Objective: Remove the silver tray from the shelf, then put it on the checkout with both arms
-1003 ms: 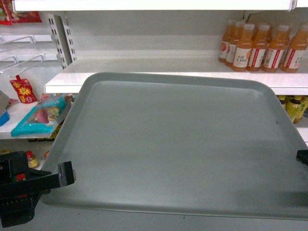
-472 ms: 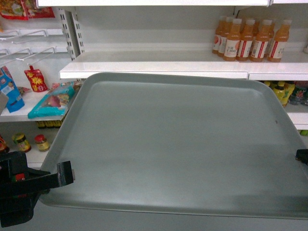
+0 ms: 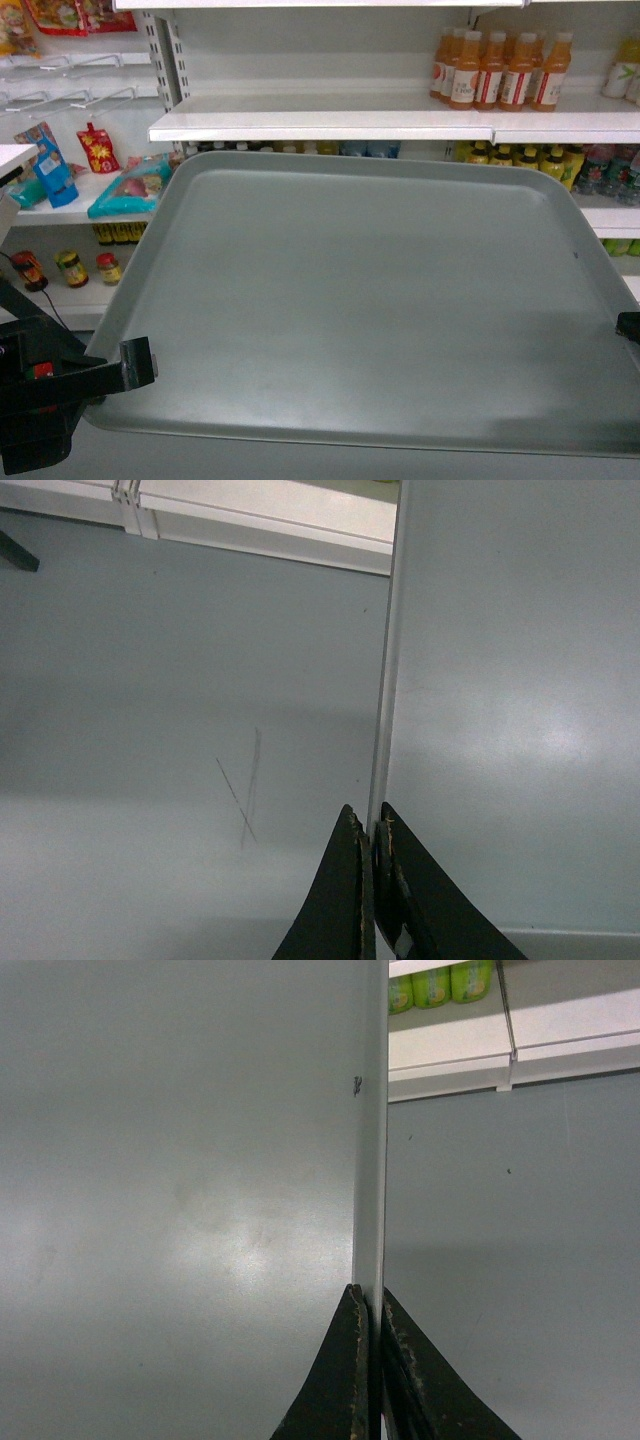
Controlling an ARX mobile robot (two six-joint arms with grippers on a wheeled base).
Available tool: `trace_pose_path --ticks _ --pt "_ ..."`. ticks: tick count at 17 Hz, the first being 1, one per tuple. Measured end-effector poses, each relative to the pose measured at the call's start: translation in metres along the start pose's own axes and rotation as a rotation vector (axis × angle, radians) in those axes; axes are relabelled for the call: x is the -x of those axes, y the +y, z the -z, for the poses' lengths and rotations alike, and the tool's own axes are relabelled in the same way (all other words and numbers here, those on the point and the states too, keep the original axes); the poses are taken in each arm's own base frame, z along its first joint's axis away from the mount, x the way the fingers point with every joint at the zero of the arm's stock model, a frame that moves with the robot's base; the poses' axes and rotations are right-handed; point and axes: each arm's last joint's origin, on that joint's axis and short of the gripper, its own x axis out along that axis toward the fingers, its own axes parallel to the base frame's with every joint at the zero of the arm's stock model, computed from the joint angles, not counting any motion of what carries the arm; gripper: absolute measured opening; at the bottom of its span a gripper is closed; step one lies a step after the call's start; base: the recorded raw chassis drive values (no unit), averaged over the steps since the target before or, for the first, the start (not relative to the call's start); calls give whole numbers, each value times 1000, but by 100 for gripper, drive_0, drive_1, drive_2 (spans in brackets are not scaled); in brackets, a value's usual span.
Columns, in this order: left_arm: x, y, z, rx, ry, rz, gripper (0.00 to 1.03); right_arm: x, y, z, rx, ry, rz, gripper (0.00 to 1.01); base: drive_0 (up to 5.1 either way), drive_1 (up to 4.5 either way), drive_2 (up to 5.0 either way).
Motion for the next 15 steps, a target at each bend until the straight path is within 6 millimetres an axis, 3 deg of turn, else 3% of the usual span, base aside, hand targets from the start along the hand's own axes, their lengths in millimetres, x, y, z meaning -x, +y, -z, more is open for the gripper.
trace_pose_path --ticks 15 --pt "0 0 0 0 1 -1 3 0 0 0 0 1 1 3 6 -415 426"
